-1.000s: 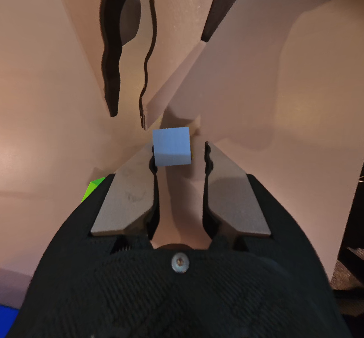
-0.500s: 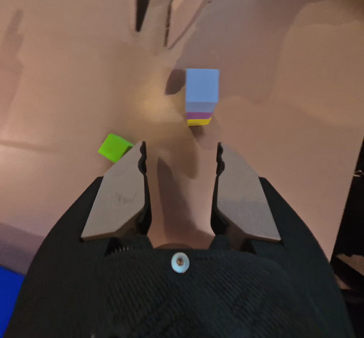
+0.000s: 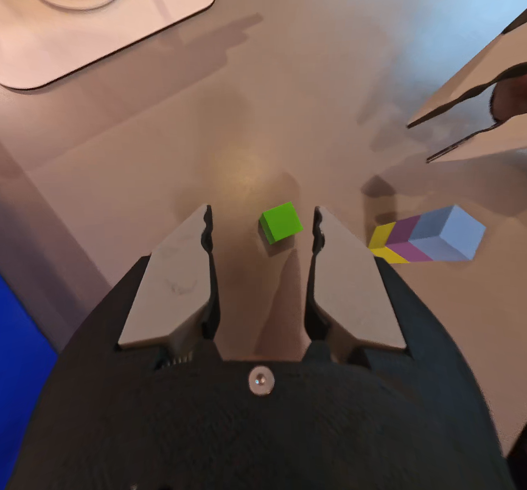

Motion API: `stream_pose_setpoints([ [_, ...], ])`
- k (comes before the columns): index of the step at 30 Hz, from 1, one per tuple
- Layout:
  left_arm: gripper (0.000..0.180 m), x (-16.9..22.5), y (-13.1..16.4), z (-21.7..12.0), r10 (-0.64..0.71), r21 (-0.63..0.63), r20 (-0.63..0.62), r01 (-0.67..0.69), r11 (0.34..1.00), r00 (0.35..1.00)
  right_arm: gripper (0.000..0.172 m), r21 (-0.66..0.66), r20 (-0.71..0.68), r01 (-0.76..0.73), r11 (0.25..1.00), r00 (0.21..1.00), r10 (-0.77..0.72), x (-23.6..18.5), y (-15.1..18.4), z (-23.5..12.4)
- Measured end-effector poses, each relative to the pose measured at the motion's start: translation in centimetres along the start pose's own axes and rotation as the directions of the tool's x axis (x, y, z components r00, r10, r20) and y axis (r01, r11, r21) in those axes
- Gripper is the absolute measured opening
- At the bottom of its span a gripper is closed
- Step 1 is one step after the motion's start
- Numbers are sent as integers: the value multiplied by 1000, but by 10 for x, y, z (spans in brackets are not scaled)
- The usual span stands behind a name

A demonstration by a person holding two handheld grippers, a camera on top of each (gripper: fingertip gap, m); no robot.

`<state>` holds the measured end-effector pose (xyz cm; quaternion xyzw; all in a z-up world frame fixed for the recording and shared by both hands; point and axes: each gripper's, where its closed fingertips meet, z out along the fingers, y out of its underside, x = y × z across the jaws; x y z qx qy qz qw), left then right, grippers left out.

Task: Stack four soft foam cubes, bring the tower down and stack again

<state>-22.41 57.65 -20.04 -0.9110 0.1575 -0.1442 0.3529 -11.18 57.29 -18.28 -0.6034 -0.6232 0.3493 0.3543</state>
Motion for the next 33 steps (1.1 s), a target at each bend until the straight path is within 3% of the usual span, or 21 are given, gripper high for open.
stream_pose_setpoints([
  [8,66,5,22,26,90,-141,75,-79,987,993,23,8,-14,-14,1000,1000,14,5,0,-3],
  [10,54,3,27,31,111,-170,84,-96,981,990,23,9,-16,-15,1000,1000,15,5,-1,-3],
  [11,37,3,28,32,126,-179,82,-110,978,989,23,10,-18,-14,1000,1000,14,5,-1,-3],
  [13,30,1,27,31,156,-176,86,-139,974,984,23,11,-20,-15,1000,1000,15,5,-1,-3],
  [16,29,-1,13,23,171,-105,93,-161,981,981,22,19,-5,-33,999,999,33,4,-2,-3],
  [22,29,23,-34,-7,221,210,-25,-211,955,975,22,64,40,-104,993,994,102,3,-8,-5],
  [25,29,40,-46,-23,334,313,-41,-305,899,942,23,119,94,-166,979,983,155,-1,-19,-11],
  [28,29,48,-53,-31,483,340,105,-488,804,869,26,168,161,-236,957,964,210,-7,-32,-17],
  [30,29,57,-58,-36,570,337,212,-607,720,794,29,184,189,-277,943,951,243,-10,-38,-19],
  [33,29,84,-60,-43,703,328,341,-779,534,625,33,202,210,-312,928,940,270,-15,-46,-19],
])
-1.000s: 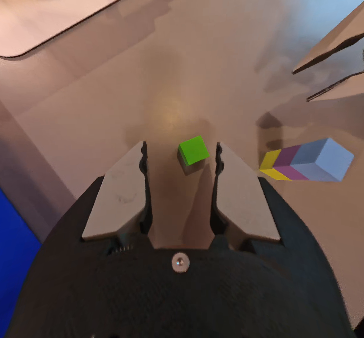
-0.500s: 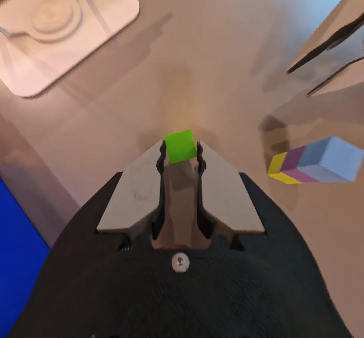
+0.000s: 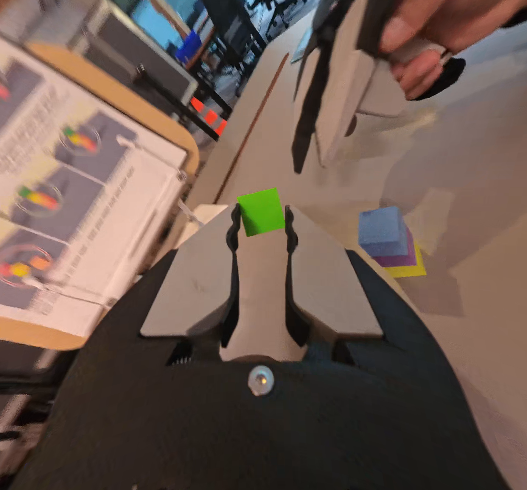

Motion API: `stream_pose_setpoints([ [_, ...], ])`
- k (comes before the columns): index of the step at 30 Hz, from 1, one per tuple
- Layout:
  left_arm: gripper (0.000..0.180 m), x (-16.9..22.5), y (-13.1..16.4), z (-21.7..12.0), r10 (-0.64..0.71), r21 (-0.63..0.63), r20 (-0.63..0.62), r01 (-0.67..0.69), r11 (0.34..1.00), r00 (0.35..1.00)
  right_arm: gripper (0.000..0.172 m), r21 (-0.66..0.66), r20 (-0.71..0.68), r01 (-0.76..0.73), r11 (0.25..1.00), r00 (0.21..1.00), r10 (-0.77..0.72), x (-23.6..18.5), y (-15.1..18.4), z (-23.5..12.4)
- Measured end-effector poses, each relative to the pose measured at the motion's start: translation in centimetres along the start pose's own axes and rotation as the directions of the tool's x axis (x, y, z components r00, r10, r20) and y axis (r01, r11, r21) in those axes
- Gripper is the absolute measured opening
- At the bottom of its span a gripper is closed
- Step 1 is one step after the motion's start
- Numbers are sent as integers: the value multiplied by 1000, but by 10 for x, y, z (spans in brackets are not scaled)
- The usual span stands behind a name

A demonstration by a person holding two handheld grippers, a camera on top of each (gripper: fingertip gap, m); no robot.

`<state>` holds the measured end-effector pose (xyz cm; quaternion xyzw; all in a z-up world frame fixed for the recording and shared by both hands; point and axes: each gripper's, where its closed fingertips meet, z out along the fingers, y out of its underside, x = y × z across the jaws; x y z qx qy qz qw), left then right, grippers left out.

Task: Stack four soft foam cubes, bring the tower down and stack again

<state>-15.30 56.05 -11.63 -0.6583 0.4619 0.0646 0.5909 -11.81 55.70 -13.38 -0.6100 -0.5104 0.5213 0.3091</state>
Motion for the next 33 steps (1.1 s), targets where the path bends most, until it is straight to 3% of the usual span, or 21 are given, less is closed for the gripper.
stream_pose_setpoints([
  [5,28,6,-24,-5,302,11,154,-308,951,941,37,71,30,1,997,1000,-3,-14,-16,-1],
  [9,28,11,-25,-5,389,-10,174,-393,919,905,37,113,32,13,993,999,-16,-21,-25,-4],
  [20,29,21,-28,-1,453,-29,166,-455,890,876,38,90,24,30,995,999,-33,-28,-22,10],
  [24,28,22,-27,0,454,-37,163,-454,890,876,24,83,17,39,996,999,-41,-29,-20,12],
  [33,30,26,-23,0,371,-13,111,-372,928,922,23,65,11,36,997,999,-37,-27,-16,14],
])
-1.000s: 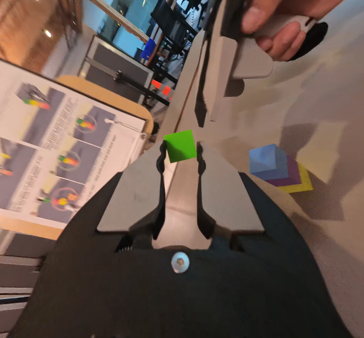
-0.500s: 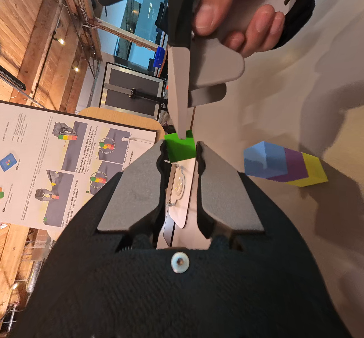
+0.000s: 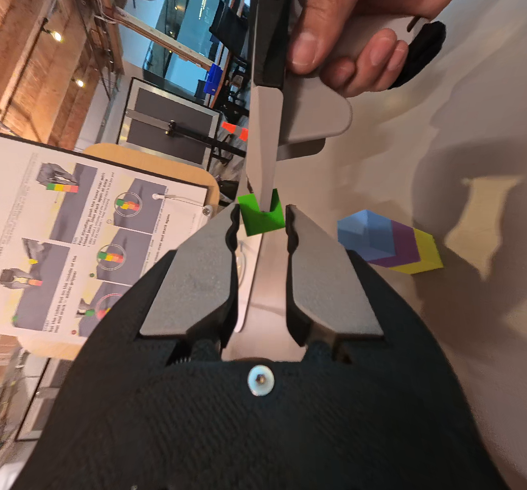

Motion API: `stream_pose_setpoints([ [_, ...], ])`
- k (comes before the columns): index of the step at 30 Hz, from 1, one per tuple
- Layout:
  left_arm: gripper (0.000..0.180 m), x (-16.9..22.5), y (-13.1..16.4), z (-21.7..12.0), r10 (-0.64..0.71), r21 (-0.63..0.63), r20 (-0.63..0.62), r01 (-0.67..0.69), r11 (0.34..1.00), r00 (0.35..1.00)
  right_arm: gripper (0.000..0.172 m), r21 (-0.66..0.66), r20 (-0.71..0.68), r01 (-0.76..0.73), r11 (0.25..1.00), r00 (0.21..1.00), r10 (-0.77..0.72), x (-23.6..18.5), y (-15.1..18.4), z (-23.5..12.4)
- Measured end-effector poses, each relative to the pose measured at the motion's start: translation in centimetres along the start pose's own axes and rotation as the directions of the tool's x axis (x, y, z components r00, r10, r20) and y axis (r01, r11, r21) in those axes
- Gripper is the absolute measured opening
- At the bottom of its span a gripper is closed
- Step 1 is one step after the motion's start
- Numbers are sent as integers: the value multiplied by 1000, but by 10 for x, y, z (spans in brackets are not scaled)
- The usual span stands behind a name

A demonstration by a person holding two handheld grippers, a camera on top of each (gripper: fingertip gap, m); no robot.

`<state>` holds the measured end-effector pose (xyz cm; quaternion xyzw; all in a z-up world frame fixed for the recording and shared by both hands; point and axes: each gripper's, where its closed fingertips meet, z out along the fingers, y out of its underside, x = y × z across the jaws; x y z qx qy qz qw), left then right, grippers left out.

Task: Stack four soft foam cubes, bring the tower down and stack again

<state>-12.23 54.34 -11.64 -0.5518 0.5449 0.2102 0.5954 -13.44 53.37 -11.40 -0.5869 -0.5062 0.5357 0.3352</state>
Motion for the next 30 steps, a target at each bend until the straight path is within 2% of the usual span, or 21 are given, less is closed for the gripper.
stream_pose_setpoints([
  [4,32,3,5,-2,-32,-4,-38,31,999,999,23,-3,-10,4,1000,1000,-4,3,1,-2],
  [7,44,4,8,-5,-84,1,-73,84,996,994,23,10,-4,5,1000,1000,-5,4,-3,-8],
  [11,47,5,4,-18,-228,62,-191,244,968,955,23,-37,19,73,997,997,-72,0,-4,-18],
  [14,45,0,4,-30,-360,83,-278,396,915,890,23,-123,4,183,975,983,-183,2,-1,-26],
  [15,42,-4,10,-30,-426,56,-280,457,887,860,23,-162,9,214,963,976,-216,3,1,-27],
  [17,63,-9,27,-26,-568,-32,-269,582,812,778,23,-229,20,281,932,959,-284,3,1,-28],
  [19,57,-8,44,-22,-691,-125,-246,685,718,680,23,-287,57,344,894,938,-342,-1,0,-26],
  [21,59,-8,57,-18,-790,-189,-219,769,610,573,23,-344,116,410,845,911,-395,-7,0,-22],
  [24,53,-16,66,-11,-910,-204,-193,892,403,367,23,-416,212,494,764,869,-447,-17,3,-14],
  [25,49,-17,70,-9,-930,-209,-181,911,355,320,23,-442,235,518,732,855,-463,-19,6,-12],
  [27,48,-17,83,-6,-950,-223,-127,925,308,286,23,-479,276,557,678,829,-486,-21,10,-8],
  [30,48,-17,94,-3,-952,-229,-73,924,305,296,23,-577,315,565,589,820,-478,-15,21,-8],
])
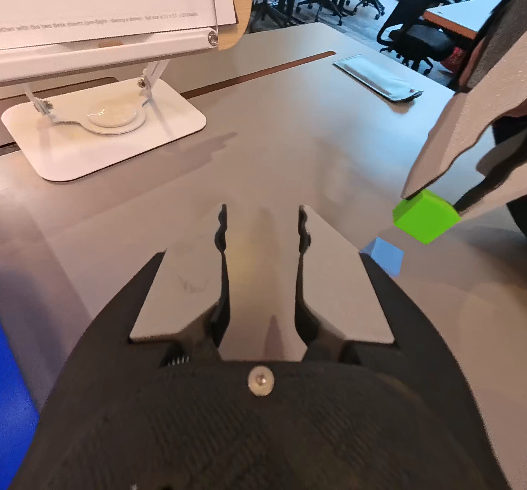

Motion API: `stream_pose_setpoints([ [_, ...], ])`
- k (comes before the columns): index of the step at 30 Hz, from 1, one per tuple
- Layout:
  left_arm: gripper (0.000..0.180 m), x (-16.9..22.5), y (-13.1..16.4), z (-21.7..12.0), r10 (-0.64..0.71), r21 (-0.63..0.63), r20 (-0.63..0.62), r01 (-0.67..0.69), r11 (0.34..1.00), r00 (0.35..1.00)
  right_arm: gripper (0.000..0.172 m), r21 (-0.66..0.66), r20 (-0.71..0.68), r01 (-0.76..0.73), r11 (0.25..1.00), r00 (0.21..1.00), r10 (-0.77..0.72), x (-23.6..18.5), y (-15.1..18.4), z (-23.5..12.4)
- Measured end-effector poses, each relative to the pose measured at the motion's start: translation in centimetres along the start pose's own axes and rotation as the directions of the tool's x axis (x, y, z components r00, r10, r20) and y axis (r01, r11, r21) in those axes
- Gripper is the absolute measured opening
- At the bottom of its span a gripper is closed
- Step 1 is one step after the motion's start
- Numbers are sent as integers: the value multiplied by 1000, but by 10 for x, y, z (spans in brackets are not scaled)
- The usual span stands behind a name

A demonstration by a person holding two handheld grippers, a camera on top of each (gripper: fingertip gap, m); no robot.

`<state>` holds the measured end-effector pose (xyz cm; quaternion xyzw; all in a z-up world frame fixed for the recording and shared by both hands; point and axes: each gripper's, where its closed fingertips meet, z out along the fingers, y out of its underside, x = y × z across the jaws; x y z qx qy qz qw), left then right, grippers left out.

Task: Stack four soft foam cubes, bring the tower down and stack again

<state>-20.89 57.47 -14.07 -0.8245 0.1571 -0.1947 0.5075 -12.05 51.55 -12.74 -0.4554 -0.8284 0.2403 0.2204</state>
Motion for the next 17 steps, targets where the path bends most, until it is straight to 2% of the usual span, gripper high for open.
stream_pose_setpoints([
  [6,46,-4,6,8,40,-29,53,-39,999,998,23,-93,48,19,996,999,-15,2,-12,8],
  [11,46,-7,16,16,65,-80,82,-59,995,995,23,-200,30,40,979,999,-35,-3,-3,15],
  [17,46,-10,20,19,94,-101,109,-83,991,990,23,-225,50,34,974,998,-23,-10,-3,21],
])
